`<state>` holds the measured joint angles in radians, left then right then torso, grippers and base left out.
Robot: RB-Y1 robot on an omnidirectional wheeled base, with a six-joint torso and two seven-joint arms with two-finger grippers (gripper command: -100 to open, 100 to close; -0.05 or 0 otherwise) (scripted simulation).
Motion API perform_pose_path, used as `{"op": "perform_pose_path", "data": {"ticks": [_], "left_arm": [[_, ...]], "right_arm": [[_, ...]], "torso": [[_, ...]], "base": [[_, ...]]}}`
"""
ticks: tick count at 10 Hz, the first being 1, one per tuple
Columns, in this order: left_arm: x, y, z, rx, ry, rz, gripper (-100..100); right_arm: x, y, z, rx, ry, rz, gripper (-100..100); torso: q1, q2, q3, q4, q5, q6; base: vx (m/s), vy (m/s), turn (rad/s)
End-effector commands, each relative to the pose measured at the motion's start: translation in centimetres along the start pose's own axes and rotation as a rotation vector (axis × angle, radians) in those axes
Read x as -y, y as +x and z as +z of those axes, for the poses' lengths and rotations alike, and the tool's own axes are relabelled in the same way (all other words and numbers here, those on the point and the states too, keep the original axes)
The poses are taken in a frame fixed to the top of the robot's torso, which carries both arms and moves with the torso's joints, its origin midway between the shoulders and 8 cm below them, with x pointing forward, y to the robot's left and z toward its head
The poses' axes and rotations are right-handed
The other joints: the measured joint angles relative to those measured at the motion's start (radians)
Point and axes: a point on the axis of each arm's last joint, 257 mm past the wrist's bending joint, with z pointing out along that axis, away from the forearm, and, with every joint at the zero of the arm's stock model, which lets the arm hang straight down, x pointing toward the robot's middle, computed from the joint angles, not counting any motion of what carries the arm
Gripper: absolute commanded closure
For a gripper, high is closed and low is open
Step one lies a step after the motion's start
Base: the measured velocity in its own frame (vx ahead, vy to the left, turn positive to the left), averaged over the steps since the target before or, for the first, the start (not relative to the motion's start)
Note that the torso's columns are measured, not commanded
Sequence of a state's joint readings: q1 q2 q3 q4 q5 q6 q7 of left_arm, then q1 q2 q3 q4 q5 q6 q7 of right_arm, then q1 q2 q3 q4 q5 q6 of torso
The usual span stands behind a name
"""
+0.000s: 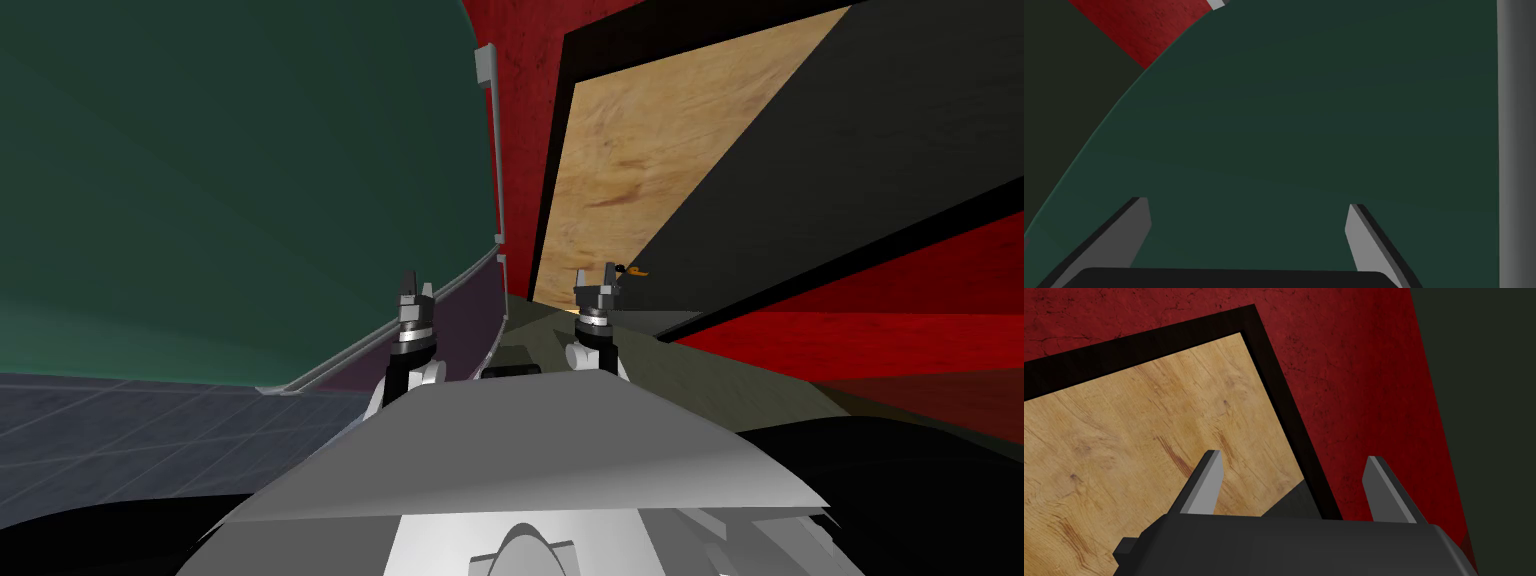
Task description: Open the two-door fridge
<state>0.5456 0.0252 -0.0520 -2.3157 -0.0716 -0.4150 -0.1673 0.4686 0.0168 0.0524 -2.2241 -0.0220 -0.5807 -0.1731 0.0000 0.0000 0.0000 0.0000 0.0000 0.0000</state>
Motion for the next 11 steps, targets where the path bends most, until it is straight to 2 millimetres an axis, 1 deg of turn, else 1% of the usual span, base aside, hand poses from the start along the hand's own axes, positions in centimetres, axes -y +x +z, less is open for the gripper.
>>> {"op": "perform_pose_path", "data": {"ticks": [1,3,9,10,11], "left_arm": [[0.00,0.00,0.00,0.000,0.000,0.000,0],[0.01,0.00,0.00,0.000,0.000,0.000,0],[0.02,0.00,0.00,0.000,0.000,0.000,0],[-0.16,0.21,0.02,-0.026,-0.004,0.014,-100],[-0.33,0.32,0.05,-0.044,-0.010,0.024,-100]], "right_arm": [[0.00,0.00,0.00,0.000,0.000,0.000,0],[-0.01,0.00,0.00,0.000,0.000,0.000,0],[-0.02,0.00,0.01,0.000,0.000,0.000,0],[-0.02,0.00,0.01,0.000,0.000,0.000,0],[0.00,0.00,0.00,0.000,0.000,0.000,0]], "torso": [[0.000,0.040,-0.082,0.041,0.000,0.000],[0.000,0.175,-0.351,0.176,0.000,0.000],[0.000,0.618,-1.234,0.617,0.000,0.000],[0.000,0.691,-1.382,0.691,0.000,0.000],[0.000,0.724,-1.451,0.724,0.000,0.000]], "base": [[0.000,0.000,0.000],[0.000,0.000,0.000],[0.000,0.000,0.000],[0.021,-0.012,-0.003],[0.034,-0.030,-0.004]]}}
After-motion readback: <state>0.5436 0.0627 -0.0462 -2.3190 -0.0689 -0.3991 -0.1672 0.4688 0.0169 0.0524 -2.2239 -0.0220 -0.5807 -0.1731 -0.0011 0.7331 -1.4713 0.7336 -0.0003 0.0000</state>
